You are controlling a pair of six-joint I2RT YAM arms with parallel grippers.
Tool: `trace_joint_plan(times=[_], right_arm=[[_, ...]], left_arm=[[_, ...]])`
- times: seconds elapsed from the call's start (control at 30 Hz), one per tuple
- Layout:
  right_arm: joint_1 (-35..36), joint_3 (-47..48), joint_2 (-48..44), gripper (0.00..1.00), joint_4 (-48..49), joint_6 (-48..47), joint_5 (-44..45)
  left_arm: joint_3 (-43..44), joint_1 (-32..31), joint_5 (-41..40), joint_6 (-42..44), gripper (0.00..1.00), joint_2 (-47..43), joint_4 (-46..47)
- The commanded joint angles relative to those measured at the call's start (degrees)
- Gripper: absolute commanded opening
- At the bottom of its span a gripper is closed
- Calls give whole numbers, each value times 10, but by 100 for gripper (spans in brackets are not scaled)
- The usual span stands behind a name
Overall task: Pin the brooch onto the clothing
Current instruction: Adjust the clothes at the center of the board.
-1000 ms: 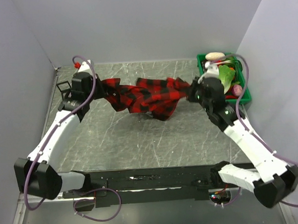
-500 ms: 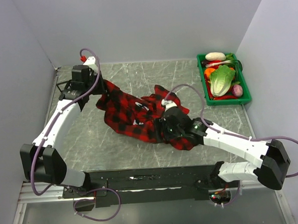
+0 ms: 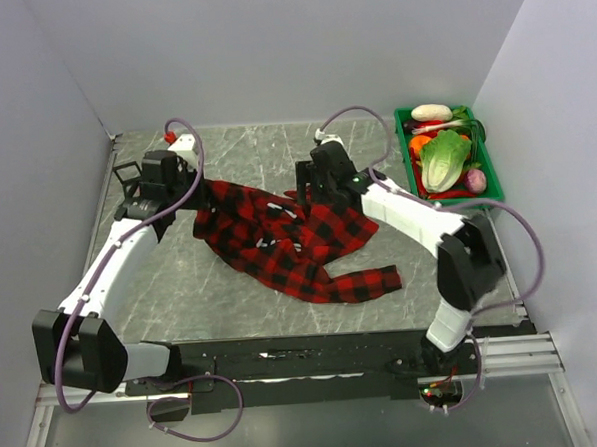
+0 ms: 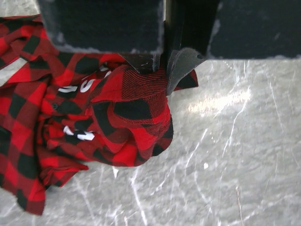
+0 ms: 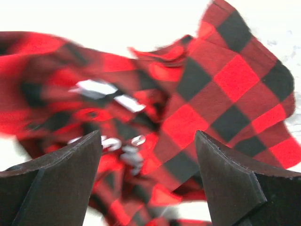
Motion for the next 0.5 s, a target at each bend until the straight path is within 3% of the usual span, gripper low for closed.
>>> trace_joint_plan(times=[0.0,0.23,0.27,0.3,0.37,0.4,0.47], right_arm=[[-13,58,58,87,-37,-26,53],[-15,89,140,80,-79,5,51],[-15,85,139,74,-82,16,54],[-16,67,134,57,-83,20,63],[-17,41,105,43,-77,27,71],[-18,17,91,28,-77,29,78],[-17,-6,51,18,-90,36,84]], left_arm=[[-2,2,-21,3,1,-15,15],[1,1,-38,3,1,-4,16],[5,2,-43,3,1,-3,16],[9,3,-47,2,1,-2,17],[32,5,-55,2,1,6,16],[44,5,-56,3,1,10,9],[89,8,-54,3,1,31,1]])
